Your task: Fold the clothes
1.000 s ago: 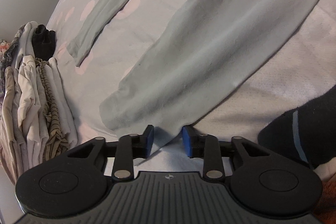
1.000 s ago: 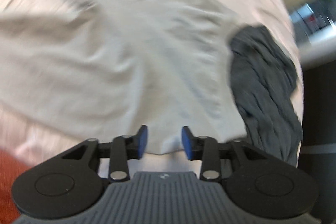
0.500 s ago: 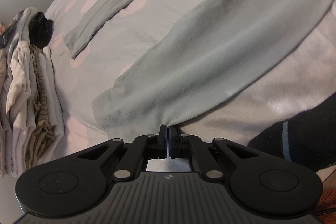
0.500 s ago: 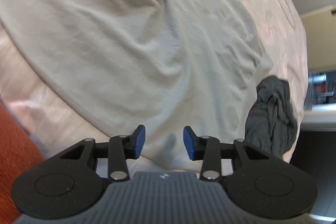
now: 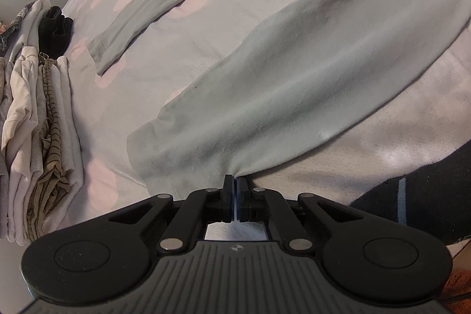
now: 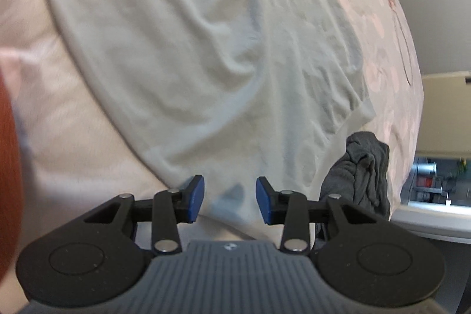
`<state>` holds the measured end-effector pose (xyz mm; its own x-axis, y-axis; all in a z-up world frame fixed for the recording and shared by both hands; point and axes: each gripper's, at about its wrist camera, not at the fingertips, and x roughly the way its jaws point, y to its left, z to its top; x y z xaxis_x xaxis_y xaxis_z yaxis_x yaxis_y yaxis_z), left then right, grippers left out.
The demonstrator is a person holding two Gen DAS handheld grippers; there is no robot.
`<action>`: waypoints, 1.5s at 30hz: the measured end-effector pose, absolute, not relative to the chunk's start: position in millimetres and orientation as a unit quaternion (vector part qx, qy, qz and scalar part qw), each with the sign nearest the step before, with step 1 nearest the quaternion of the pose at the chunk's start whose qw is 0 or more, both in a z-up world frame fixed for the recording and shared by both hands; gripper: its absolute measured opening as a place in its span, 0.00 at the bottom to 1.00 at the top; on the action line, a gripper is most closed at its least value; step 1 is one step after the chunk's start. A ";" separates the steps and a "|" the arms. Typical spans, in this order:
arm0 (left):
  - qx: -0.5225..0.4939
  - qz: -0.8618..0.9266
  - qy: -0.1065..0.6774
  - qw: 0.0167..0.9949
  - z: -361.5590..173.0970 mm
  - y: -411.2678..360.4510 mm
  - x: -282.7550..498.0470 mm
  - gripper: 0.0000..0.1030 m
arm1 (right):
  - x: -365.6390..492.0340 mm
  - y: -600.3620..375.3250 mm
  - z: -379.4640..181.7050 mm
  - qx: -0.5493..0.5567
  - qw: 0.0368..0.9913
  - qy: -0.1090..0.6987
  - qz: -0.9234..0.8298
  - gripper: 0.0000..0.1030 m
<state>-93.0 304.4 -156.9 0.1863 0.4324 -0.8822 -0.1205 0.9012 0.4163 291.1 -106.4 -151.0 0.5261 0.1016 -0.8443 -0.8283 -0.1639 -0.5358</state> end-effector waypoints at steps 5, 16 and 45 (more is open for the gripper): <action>0.137 0.176 0.614 0.757 -156.0 302.5 -93.2 0.01 | 288.2 -115.8 -157.2 -0.661 0.558 0.271 0.422 0.41; 0.227 0.124 0.620 0.740 -155.0 297.9 -108.6 0.11 | 281.3 -130.9 -161.2 -0.660 0.558 0.275 0.422 0.42; 0.458 0.068 0.559 0.688 -195.7 251.2 -124.6 0.46 | 292.0 -151.1 -174.6 -0.694 0.637 0.128 0.310 0.03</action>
<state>-124.6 251.2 -195.7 0.3657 0.6055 -0.7068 0.4180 0.5716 0.7060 292.0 -151.1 -174.6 0.7749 0.2180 -0.5932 -0.5724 -0.1559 -0.8050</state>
